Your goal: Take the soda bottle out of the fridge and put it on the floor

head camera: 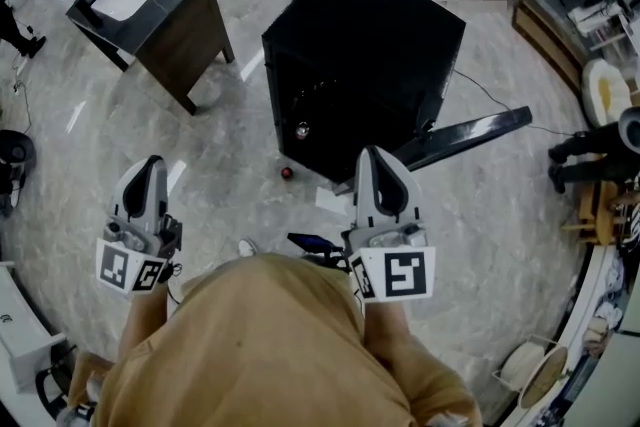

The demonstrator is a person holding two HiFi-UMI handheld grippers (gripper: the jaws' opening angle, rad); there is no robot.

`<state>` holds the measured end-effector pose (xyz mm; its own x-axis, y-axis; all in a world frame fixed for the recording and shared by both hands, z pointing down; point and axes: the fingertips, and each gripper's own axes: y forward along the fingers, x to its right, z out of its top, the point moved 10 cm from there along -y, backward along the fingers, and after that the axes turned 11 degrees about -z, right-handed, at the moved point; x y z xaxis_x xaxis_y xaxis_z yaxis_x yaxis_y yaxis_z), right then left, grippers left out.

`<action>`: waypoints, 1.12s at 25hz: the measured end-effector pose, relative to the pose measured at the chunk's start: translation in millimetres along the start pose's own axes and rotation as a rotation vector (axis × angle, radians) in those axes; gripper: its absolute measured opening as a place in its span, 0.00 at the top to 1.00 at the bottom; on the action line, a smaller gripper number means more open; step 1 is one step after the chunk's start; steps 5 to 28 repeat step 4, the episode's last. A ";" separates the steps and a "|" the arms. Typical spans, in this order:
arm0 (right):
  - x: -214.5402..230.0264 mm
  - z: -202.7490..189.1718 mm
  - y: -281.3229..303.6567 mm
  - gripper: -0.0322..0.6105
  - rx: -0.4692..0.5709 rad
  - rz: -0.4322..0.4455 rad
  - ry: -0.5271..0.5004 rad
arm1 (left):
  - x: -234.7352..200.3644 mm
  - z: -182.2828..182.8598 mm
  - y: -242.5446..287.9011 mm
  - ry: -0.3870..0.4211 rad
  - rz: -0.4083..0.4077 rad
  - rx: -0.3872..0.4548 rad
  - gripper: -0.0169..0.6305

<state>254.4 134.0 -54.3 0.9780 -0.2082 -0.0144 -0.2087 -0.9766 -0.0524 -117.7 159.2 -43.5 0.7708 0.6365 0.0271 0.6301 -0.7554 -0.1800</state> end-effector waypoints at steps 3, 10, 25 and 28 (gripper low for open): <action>1.4 0.8 0.6 0.95 0.005 -0.006 -0.001 | 0.8 -1.1 0.2 -0.002 0.001 -0.005 0.98; 1.5 1.2 0.9 0.95 0.006 -0.006 -0.002 | 0.8 -1.5 0.1 -0.003 0.001 -0.007 0.98; 1.5 1.2 0.9 0.95 0.006 -0.006 -0.002 | 0.8 -1.5 0.1 -0.003 0.001 -0.007 0.98; 1.5 1.2 0.9 0.95 0.006 -0.006 -0.002 | 0.8 -1.5 0.1 -0.003 0.001 -0.007 0.98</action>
